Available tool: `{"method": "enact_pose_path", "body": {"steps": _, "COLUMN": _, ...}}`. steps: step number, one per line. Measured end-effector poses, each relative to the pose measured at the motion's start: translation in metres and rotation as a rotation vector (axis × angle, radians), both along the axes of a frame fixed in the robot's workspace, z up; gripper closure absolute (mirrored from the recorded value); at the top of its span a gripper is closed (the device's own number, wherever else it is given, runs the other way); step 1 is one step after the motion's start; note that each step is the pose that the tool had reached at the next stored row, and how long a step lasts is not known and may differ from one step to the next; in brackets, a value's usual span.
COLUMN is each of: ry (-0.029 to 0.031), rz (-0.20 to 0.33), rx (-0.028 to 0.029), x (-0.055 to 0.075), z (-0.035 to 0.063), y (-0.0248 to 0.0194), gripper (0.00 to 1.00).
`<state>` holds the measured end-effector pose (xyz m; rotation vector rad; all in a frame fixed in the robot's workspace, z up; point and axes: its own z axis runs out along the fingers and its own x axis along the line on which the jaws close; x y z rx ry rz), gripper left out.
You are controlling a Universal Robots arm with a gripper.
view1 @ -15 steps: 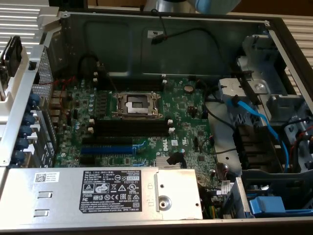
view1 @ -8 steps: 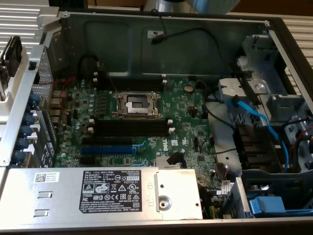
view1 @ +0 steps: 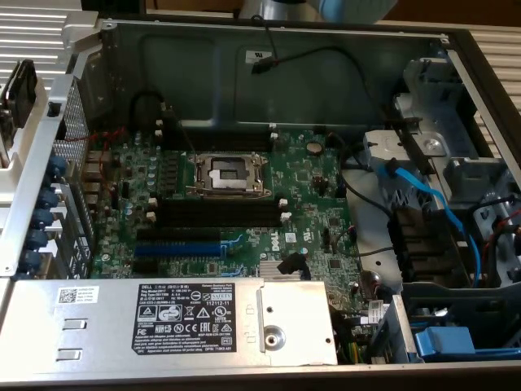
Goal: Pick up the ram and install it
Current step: 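Reach for the ram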
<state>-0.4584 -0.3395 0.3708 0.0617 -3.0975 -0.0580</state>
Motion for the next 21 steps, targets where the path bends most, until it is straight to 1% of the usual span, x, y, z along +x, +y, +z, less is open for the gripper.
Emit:
{"method": "enact_pose_path", "body": {"steps": 3, "ry": -0.0001, "rz": 0.008, "rx": 0.0, "x": -0.005, "z": -0.0012, "y": 0.0022, "gripper": 0.9}}
{"method": "enact_pose_path", "body": {"steps": 7, "ry": -0.0001, "rz": 0.022, "rx": 0.0, "x": -0.008, "z": -0.0025, "y": 0.0042, "gripper": 0.9}}
{"method": "enact_pose_path", "body": {"steps": 12, "ry": -0.0003, "rz": 0.037, "rx": 0.0001, "x": -0.011, "z": -0.0054, "y": 0.0085, "gripper": 0.9}}
{"method": "enact_pose_path", "body": {"steps": 17, "ry": -0.0006, "rz": 0.043, "rx": 0.0001, "x": -0.014, "z": -0.0081, "y": 0.0088, "gripper": 0.9}}
{"method": "enact_pose_path", "body": {"steps": 18, "ry": -0.0015, "rz": 0.043, "rx": 0.0, "x": -0.014, "z": -0.0084, "y": 0.0089, "gripper": 0.9}}
{"method": "enact_pose_path", "body": {"steps": 19, "ry": -0.0045, "rz": 0.043, "rx": -0.0001, "x": -0.014, "z": -0.0087, "y": 0.009, "gripper": 0.9}}
{"method": "enact_pose_path", "body": {"steps": 21, "ry": -0.0171, "rz": 0.043, "rx": -0.0001, "x": -0.016, "z": -0.0098, "y": 0.009, "gripper": 0.9}}
